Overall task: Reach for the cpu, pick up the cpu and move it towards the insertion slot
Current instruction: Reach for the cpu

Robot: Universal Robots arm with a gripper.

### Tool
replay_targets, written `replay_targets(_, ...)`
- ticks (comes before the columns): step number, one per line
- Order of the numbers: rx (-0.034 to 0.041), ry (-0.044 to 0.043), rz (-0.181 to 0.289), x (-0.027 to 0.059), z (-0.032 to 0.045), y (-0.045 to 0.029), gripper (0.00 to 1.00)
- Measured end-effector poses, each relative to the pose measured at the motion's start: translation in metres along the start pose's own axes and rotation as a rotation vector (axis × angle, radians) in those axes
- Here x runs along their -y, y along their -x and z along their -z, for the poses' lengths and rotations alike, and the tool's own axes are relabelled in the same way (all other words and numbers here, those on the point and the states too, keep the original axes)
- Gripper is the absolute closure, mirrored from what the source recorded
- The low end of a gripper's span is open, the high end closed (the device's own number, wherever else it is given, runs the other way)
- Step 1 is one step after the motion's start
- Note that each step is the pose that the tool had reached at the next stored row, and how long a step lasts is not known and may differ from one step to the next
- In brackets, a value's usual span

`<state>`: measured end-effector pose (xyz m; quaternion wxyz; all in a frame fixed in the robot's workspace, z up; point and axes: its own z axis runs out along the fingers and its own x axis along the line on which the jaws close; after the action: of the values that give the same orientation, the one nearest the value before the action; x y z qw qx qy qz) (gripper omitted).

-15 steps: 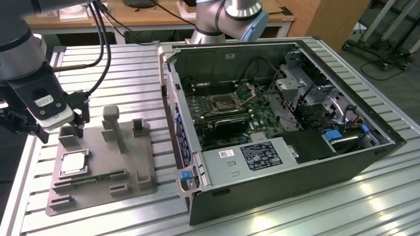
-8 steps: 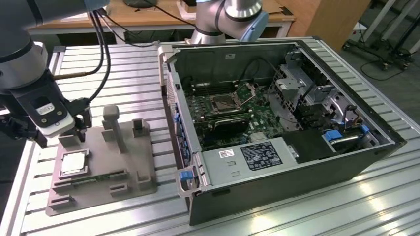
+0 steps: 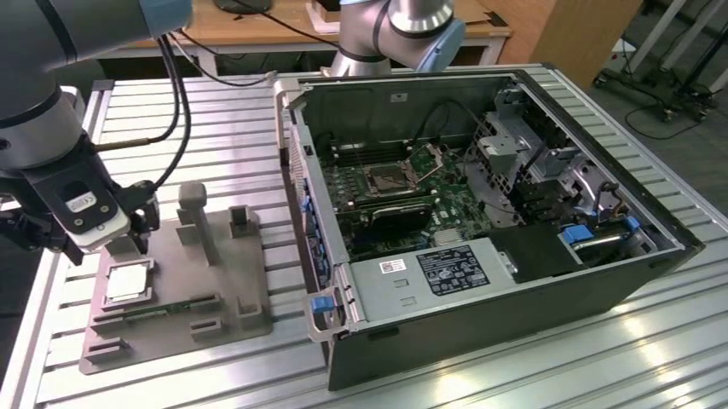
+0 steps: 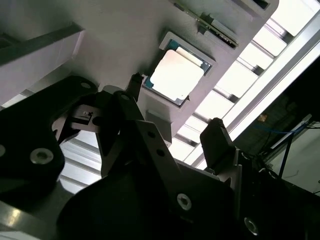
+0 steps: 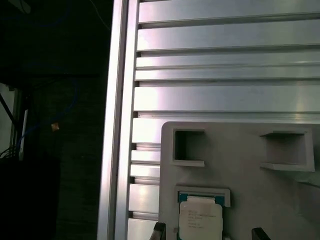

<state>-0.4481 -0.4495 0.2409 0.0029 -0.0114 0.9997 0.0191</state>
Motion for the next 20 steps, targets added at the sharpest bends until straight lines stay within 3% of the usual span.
replay_targets(7, 0.0002, 0.0018, -0.005, 0.0007, -0.0117, -0.0011, 0.26)
replay_targets(20, 0.0003, 0.0029, -0.005, 0.0013, -0.0143, -0.0011, 0.26)
